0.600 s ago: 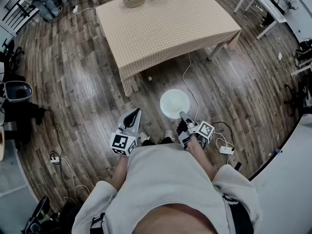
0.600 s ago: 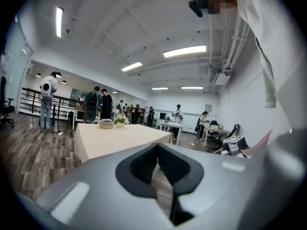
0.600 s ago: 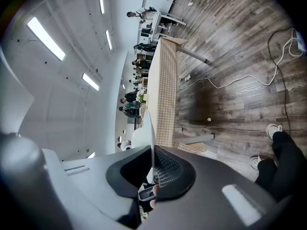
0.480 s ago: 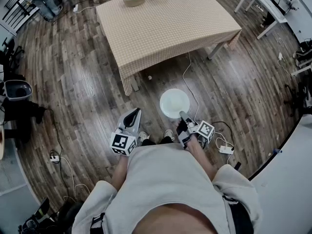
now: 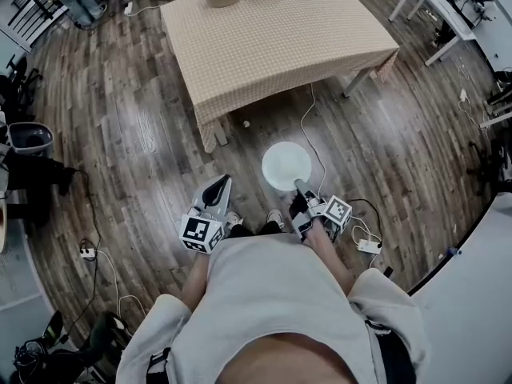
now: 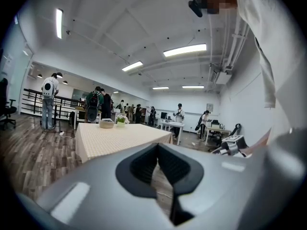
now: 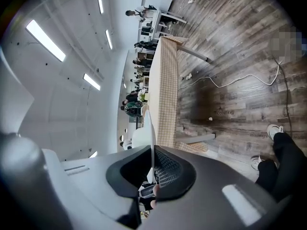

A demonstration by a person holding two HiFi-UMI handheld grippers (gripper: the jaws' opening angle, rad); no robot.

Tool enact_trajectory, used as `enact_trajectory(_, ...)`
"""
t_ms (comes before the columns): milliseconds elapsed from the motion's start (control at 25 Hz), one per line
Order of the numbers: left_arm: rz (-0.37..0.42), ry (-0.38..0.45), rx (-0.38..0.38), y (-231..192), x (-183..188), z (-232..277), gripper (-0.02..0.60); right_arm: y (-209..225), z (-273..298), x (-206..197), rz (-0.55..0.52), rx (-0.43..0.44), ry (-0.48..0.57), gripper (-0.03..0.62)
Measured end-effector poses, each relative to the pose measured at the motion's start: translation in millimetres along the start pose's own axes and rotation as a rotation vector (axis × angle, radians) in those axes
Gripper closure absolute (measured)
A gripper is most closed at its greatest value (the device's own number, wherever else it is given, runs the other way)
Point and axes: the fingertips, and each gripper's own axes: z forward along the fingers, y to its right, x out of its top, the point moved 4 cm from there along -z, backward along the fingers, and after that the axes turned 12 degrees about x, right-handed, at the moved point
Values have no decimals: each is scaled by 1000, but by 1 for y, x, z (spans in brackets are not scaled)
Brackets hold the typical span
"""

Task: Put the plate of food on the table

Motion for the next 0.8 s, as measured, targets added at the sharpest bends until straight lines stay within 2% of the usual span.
enact_trajectory(320, 18, -2, -2, 29, 2, 10, 571, 0, -12, 22, -17, 10, -18, 583)
enact_trajectory(800, 30, -20, 33, 85, -4, 33, 571, 9, -32, 77, -24, 24, -68, 583)
